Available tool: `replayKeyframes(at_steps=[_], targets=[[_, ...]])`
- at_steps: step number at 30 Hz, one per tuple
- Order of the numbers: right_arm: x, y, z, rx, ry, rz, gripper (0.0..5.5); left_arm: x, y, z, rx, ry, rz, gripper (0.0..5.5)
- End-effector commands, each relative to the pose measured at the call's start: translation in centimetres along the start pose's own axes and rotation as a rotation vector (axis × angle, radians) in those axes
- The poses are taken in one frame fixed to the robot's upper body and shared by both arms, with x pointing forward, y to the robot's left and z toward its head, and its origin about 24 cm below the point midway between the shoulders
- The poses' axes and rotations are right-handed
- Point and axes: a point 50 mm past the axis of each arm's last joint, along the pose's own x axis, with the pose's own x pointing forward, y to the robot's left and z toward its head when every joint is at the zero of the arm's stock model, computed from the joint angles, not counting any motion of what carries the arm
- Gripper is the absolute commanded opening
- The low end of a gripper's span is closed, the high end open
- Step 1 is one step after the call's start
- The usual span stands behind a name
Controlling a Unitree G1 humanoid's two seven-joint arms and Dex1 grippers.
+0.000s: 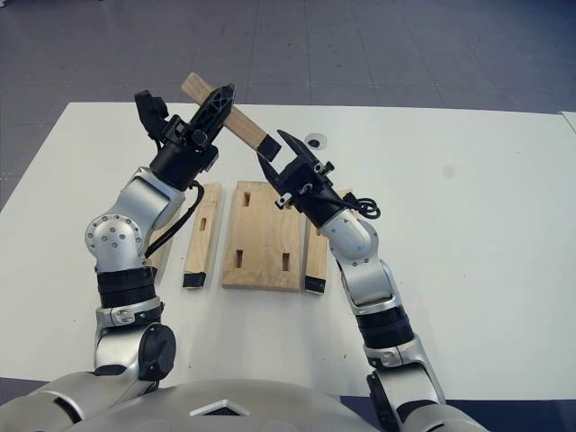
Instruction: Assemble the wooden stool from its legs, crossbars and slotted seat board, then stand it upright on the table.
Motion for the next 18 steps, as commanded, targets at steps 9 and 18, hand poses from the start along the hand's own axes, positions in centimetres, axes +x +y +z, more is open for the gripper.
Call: replayKeyframes(at_steps=[9, 18], targets=[[-2.4, 0.2, -2.9, -0.004, 0.185, 0.032, 3.41, -1.8, 1.8, 7.1, 0.453, -0.16, 0.29, 0.42], [-3.9, -1.6, -3.8, -0.002, 0.268, -0.096, 3.41, -10.3, 2.7, 7.3, 0.894, -0.013, 0.636, 0.42]])
